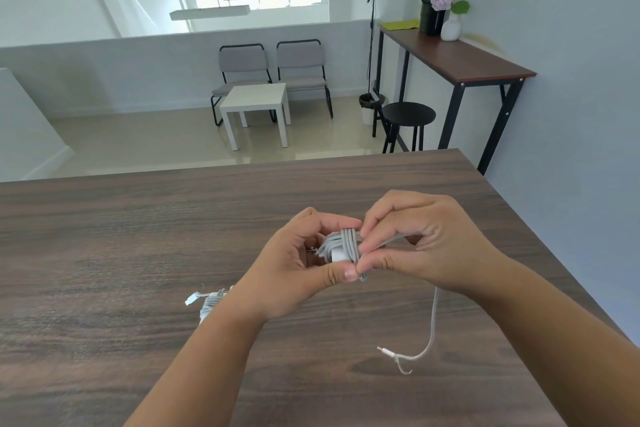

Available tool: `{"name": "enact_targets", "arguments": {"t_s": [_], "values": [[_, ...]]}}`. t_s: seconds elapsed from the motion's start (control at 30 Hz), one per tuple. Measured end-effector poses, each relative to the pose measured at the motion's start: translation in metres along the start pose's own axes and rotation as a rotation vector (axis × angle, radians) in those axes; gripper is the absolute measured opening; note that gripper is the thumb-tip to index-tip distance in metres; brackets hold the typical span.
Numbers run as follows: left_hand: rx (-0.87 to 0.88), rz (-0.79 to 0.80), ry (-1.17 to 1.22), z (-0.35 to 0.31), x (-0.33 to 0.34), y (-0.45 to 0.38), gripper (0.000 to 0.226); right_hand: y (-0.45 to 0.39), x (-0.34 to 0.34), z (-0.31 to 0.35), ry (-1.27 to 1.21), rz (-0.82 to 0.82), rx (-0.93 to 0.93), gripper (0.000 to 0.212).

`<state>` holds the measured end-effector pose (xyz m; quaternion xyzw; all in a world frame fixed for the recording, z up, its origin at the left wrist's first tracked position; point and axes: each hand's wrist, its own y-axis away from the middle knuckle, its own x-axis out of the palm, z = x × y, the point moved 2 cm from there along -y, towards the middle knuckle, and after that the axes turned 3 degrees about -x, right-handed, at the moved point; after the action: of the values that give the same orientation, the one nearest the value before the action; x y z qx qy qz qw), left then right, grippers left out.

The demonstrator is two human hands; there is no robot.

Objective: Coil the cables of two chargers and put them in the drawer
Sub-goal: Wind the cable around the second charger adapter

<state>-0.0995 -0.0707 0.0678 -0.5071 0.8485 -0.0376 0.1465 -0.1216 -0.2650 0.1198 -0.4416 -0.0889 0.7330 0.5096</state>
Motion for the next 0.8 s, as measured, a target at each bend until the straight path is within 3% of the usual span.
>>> {"name": "enact_targets", "arguments": {"t_s": [0.17, 0.33, 0.53, 0.7, 0.8], "values": [[-0.007, 0.061, -0.032, -0.008, 0.001, 0.0, 0.056, -0.012, -0.014, 0.003, 0.003, 0.186, 0.245, 0.017], [0.059, 0.111, 0.142, -0.015, 0.008, 0.005, 0.054, -0.015, -0.019, -0.012, -0.302, 0.123, 0.318, 0.009], [0.078, -0.02, 0.332, -0.016, 0.011, 0.001, 0.052, -0.004, 0.008, -0.03, -0.484, -0.014, 0.415, 0.024], [0.074, -0.049, 0.291, -0.012, 0.014, 0.0, 0.055, 0.007, 0.022, -0.037, -0.459, -0.044, 0.503, 0.017], [0.081, -0.073, 0.175, -0.006, 0.014, 0.001, 0.055, 0.016, 0.03, -0.033, -0.351, -0.04, 0.525, 0.024]]}}
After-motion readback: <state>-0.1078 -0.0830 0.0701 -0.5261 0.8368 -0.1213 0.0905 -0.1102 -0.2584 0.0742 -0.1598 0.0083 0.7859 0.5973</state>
